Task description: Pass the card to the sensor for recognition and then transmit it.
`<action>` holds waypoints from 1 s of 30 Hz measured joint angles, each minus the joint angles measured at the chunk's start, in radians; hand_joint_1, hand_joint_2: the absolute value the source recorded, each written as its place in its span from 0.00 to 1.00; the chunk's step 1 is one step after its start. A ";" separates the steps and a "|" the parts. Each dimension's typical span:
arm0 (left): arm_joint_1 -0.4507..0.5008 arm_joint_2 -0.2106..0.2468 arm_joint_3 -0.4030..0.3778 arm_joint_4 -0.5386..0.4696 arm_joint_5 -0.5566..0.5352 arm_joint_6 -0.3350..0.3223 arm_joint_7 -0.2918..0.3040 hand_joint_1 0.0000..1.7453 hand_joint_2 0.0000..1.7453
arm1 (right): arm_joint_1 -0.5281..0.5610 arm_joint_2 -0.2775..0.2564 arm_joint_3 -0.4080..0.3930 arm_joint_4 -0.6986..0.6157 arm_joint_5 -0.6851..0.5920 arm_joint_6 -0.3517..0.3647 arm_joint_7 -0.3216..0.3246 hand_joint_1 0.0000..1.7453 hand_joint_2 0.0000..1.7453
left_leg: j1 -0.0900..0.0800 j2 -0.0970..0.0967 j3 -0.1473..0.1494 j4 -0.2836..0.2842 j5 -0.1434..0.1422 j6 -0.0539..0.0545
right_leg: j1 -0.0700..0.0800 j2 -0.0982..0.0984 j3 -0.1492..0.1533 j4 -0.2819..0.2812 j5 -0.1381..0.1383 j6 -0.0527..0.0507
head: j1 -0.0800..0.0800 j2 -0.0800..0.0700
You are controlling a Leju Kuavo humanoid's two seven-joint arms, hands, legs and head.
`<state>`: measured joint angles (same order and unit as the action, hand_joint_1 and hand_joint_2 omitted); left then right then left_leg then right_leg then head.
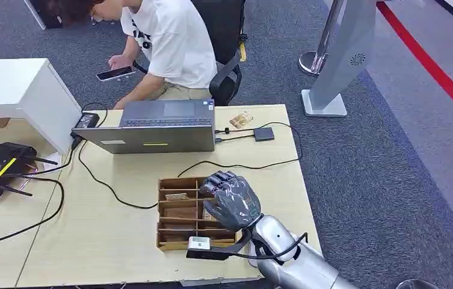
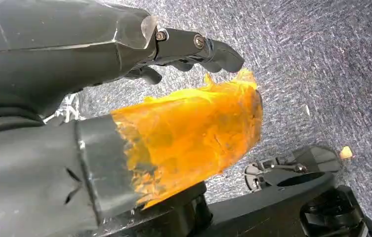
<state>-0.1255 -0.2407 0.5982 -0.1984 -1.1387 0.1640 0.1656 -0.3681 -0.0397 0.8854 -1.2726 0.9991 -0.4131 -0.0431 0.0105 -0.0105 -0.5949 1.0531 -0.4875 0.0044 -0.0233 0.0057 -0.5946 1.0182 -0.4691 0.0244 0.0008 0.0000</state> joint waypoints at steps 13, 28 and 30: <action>-0.001 0.000 -0.006 0.000 -0.001 -0.005 0.001 0.00 0.00 | -0.009 0.005 -0.024 0.046 0.012 -0.003 0.013 0.52 1.00 | 0.000 0.000 0.000 0.000 0.000 0.000 | 0.000 0.000 0.000 0.000 0.000 0.000 | 0.000 0.000; -0.001 -0.003 -0.008 0.000 -0.001 -0.006 0.002 0.00 0.00 | -0.010 0.011 -0.057 0.103 0.018 -0.011 0.019 0.54 1.00 | 0.000 0.000 0.000 0.000 0.000 0.000 | 0.000 0.000 0.000 0.000 0.000 0.000 | 0.000 0.000; -0.001 -0.003 -0.008 0.000 -0.001 -0.006 0.002 0.00 0.00 | -0.010 0.011 -0.062 0.110 0.018 -0.012 0.019 0.57 1.00 | 0.000 0.000 0.000 0.000 0.000 0.000 | 0.000 0.000 0.000 0.000 0.000 0.000 | 0.000 0.000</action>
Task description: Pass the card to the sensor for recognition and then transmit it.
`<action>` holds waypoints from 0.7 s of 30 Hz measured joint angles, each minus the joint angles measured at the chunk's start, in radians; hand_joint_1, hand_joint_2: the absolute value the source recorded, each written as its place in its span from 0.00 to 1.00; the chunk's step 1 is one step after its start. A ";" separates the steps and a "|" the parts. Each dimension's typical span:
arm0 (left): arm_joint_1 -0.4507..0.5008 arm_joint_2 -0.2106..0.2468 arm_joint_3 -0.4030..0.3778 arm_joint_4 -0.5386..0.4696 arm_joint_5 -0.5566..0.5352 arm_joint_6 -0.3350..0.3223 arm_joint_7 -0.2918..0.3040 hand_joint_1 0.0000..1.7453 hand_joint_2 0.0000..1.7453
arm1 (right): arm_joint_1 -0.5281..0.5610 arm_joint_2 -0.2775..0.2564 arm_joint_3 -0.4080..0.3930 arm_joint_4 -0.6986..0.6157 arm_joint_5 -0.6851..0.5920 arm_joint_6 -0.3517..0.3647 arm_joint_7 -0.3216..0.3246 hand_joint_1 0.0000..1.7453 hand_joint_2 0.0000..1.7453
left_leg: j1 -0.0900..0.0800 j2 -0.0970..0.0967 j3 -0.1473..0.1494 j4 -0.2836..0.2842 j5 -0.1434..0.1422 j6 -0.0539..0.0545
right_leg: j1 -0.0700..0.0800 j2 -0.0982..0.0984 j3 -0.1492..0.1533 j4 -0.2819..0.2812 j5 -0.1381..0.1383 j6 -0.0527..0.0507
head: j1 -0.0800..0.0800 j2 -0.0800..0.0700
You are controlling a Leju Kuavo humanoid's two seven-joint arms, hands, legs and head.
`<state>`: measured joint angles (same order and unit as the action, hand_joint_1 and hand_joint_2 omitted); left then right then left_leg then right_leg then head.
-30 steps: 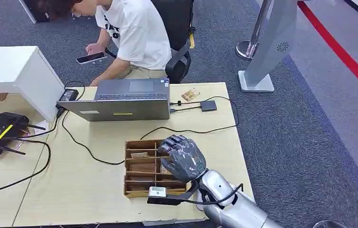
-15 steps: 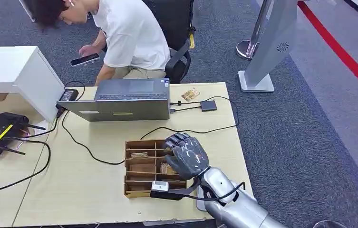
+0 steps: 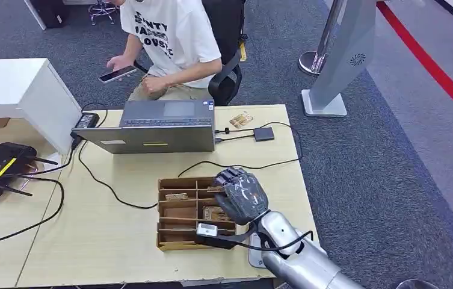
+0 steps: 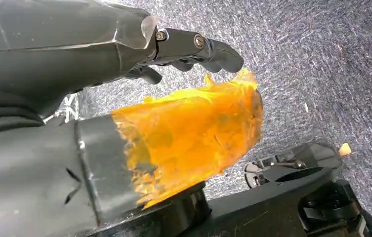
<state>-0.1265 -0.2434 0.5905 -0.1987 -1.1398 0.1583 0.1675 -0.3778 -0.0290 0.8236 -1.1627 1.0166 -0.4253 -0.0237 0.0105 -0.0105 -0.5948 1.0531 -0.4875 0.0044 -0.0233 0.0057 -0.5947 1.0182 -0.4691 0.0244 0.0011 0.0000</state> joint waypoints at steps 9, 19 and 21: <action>0.000 0.000 -0.002 0.000 0.001 0.000 0.000 0.00 0.00 | 0.001 0.000 -0.019 0.017 0.004 -0.011 0.000 0.74 1.00 | 0.000 0.000 0.000 0.000 0.000 0.000 | 0.000 0.000 0.000 0.000 0.000 0.000 | 0.000 0.000; 0.000 0.000 -0.013 0.000 0.002 0.000 0.001 0.00 0.00 | 0.002 0.000 -0.033 0.025 0.011 -0.011 -0.001 0.88 1.00 | 0.000 0.000 0.000 0.000 0.000 0.000 | 0.000 0.000 0.000 0.000 0.000 0.000 | 0.000 0.000; 0.000 0.000 -0.015 0.000 0.003 0.000 0.001 0.00 0.00 | 0.002 0.000 -0.034 0.025 0.011 -0.011 -0.002 0.88 1.00 | 0.000 0.000 0.000 0.000 0.000 0.000 | 0.000 0.000 0.000 0.000 0.000 0.000 | 0.000 0.000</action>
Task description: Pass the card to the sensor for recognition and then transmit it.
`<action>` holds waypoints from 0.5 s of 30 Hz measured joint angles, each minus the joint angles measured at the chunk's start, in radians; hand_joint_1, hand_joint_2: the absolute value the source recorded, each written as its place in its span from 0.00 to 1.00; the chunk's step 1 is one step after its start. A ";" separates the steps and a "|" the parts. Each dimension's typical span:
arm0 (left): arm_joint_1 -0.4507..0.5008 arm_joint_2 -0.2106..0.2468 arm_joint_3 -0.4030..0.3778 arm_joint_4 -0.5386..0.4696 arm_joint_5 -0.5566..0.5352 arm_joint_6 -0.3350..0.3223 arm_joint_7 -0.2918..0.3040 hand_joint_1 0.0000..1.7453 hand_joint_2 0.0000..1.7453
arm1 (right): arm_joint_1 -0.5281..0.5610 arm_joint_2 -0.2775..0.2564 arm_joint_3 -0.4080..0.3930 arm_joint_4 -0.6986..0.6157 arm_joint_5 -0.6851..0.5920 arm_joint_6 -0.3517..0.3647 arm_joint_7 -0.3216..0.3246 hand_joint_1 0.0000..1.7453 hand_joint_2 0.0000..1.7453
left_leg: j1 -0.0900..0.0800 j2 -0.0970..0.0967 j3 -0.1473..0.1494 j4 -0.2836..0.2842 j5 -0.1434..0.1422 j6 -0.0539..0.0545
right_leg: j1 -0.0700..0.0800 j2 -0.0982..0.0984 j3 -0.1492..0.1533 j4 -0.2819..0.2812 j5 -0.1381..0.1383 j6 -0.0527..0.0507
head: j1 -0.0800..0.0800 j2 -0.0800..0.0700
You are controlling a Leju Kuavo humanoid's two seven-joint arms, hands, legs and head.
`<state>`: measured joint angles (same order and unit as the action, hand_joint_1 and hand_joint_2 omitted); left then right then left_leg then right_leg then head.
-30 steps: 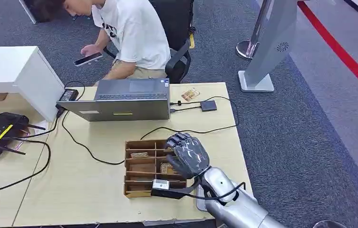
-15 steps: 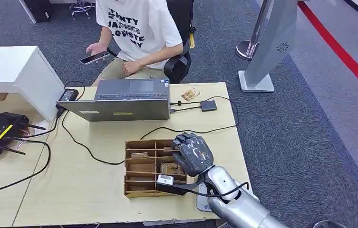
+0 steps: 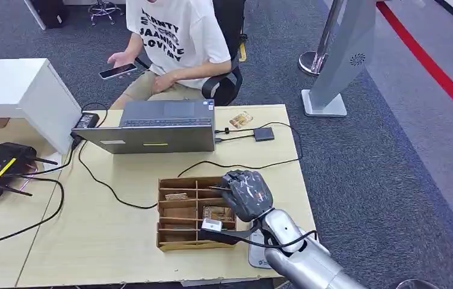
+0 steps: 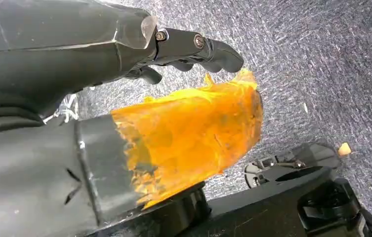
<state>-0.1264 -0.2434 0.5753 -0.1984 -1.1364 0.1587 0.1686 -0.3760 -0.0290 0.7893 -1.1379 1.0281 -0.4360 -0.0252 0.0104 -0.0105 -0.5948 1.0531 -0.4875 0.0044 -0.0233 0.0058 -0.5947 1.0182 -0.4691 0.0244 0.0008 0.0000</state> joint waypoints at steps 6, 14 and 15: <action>0.000 0.000 -0.001 0.000 0.000 0.000 0.000 0.00 0.00 | 0.001 0.000 0.000 0.000 0.000 0.000 0.000 0.89 1.00 | 0.000 0.000 0.000 0.000 0.000 0.000 | 0.000 0.000 0.000 0.000 0.000 0.000 | 0.000 0.000; 0.000 0.000 -0.001 0.000 0.005 0.000 0.000 0.00 0.00 | 0.007 0.004 -0.010 0.000 -0.018 0.000 -0.015 0.89 1.00 | 0.000 0.000 0.000 0.000 0.000 0.000 | 0.000 0.000 0.000 0.000 0.000 0.000 | 0.000 0.000; 0.000 0.000 -0.001 0.000 0.005 0.000 0.000 0.00 0.00 | 0.007 0.005 -0.011 0.000 -0.021 0.000 -0.017 0.89 1.00 | 0.000 0.000 0.000 0.000 0.000 0.000 | 0.000 0.000 0.000 0.000 0.000 0.000 | 0.000 0.000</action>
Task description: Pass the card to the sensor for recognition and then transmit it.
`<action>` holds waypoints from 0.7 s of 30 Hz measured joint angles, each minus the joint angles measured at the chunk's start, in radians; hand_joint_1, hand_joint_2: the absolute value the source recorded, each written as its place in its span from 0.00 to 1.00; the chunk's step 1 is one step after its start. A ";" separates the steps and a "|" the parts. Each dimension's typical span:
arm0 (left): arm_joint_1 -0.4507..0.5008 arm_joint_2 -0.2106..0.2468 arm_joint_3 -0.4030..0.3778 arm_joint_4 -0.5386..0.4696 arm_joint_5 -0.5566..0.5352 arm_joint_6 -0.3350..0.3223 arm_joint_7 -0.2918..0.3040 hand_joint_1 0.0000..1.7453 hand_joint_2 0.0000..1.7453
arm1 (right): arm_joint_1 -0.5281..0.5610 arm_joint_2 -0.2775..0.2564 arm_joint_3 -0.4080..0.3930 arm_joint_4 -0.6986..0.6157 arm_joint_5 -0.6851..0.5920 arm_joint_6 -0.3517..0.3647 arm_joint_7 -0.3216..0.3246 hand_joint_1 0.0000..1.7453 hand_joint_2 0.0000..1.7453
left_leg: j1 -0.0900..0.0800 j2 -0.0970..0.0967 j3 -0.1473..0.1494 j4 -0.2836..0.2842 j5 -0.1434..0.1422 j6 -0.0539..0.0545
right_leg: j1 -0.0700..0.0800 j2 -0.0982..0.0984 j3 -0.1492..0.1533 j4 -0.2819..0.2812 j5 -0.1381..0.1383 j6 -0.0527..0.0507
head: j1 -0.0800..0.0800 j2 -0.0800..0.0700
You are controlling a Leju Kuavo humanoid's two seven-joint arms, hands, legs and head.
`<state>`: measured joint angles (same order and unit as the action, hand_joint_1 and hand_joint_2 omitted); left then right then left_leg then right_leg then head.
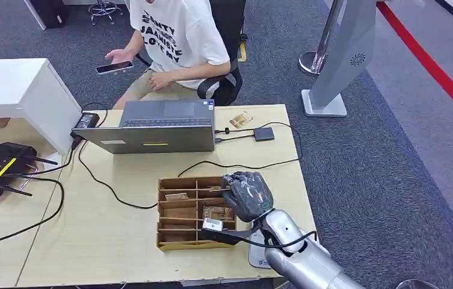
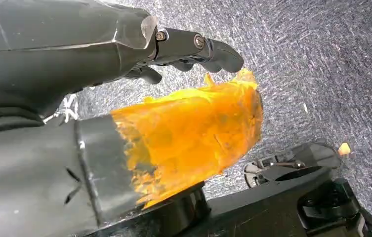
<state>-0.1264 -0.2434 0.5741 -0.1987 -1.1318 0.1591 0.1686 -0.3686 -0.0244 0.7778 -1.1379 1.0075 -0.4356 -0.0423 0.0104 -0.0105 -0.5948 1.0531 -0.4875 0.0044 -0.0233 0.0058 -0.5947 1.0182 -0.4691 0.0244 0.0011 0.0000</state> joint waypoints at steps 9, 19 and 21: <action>0.000 0.000 0.000 0.000 0.003 0.001 0.000 0.00 0.00 | 0.005 0.003 -0.011 -0.001 -0.014 0.000 -0.010 0.90 1.00 | 0.000 0.000 0.000 0.000 0.000 0.000 | 0.000 0.000 0.000 0.000 0.000 0.000 | 0.000 0.000; 0.003 0.000 0.000 0.000 0.038 0.018 -0.013 0.00 0.00 | 0.045 0.003 -0.057 -0.130 -0.199 0.011 -0.095 0.98 1.00 | 0.000 0.000 0.000 0.000 0.000 0.000 | 0.000 0.000 0.000 0.000 0.000 0.000 | 0.000 0.000; 0.004 0.002 0.000 0.000 0.049 0.024 -0.021 0.00 0.00 | 0.058 0.003 -0.073 -0.185 -0.268 0.017 -0.127 1.00 1.00 | 0.000 0.000 0.000 0.000 0.000 0.000 | 0.000 0.000 0.000 0.000 0.000 0.000 | 0.000 0.000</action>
<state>-0.1222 -0.2419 0.5741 -0.1984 -1.0827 0.1827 0.1473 -0.3110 -0.0210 0.7050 -1.3228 0.7399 -0.4185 -0.1697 0.0104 -0.0105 -0.5950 1.0531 -0.4876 0.0044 -0.0233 0.0057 -0.5951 1.0181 -0.4692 0.0244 0.0008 0.0000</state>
